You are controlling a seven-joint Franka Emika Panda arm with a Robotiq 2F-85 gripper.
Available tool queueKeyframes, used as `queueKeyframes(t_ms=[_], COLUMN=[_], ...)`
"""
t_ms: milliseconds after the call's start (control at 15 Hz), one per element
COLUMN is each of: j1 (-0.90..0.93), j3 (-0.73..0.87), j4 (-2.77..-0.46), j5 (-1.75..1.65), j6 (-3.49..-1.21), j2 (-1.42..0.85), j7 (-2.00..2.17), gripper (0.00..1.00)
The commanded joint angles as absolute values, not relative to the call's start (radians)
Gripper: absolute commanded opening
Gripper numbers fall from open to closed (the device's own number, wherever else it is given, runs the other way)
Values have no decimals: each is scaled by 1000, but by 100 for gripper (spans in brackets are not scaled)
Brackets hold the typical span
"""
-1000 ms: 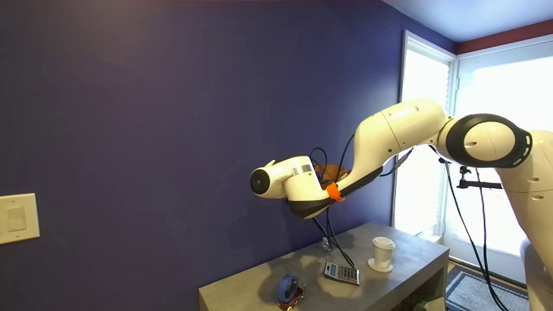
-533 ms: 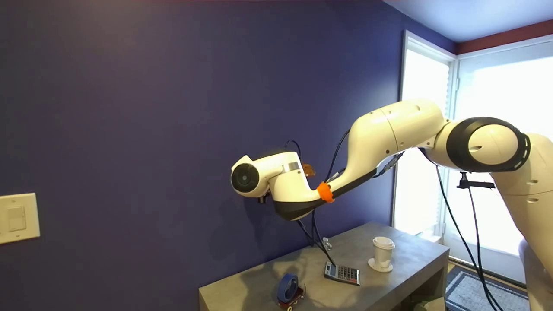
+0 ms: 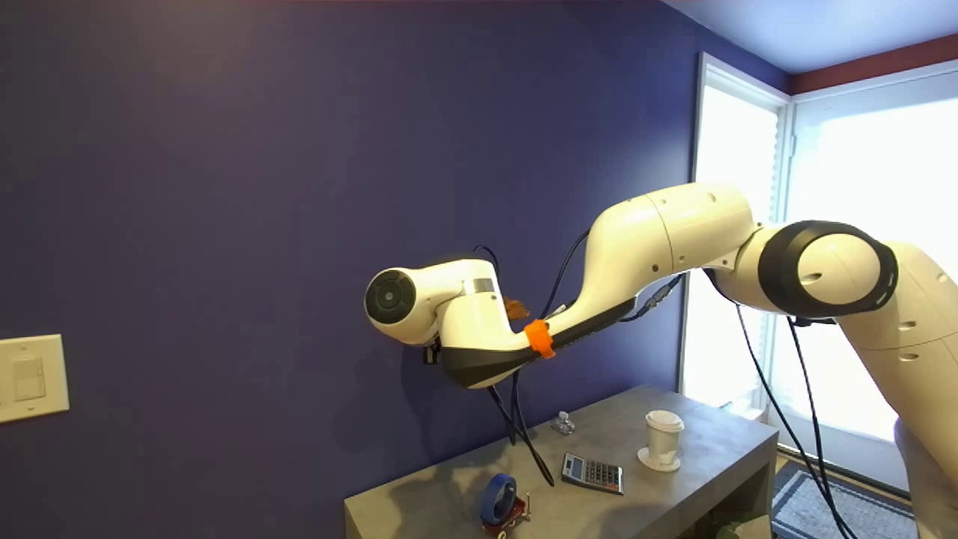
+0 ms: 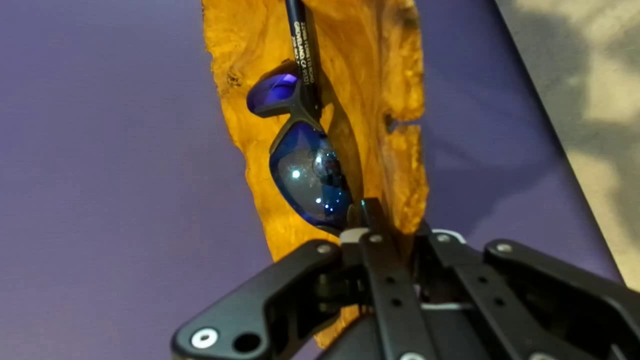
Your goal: Move the key bowl from the right to the left
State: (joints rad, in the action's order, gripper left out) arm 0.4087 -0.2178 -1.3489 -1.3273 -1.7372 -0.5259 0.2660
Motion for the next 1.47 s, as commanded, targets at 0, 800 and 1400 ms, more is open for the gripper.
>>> queueKeyframes(t_ms=[0,800,1400], j1=[471,496,548], j3=[-199,-205,-191], j4=[-1188,-1136,-995], j5=[-1285,-1304,-1272], j6=[-1576,-1571,-1664], j2=[-615,-669,-806], j7=[192,226,206], gripper=[3,12,3])
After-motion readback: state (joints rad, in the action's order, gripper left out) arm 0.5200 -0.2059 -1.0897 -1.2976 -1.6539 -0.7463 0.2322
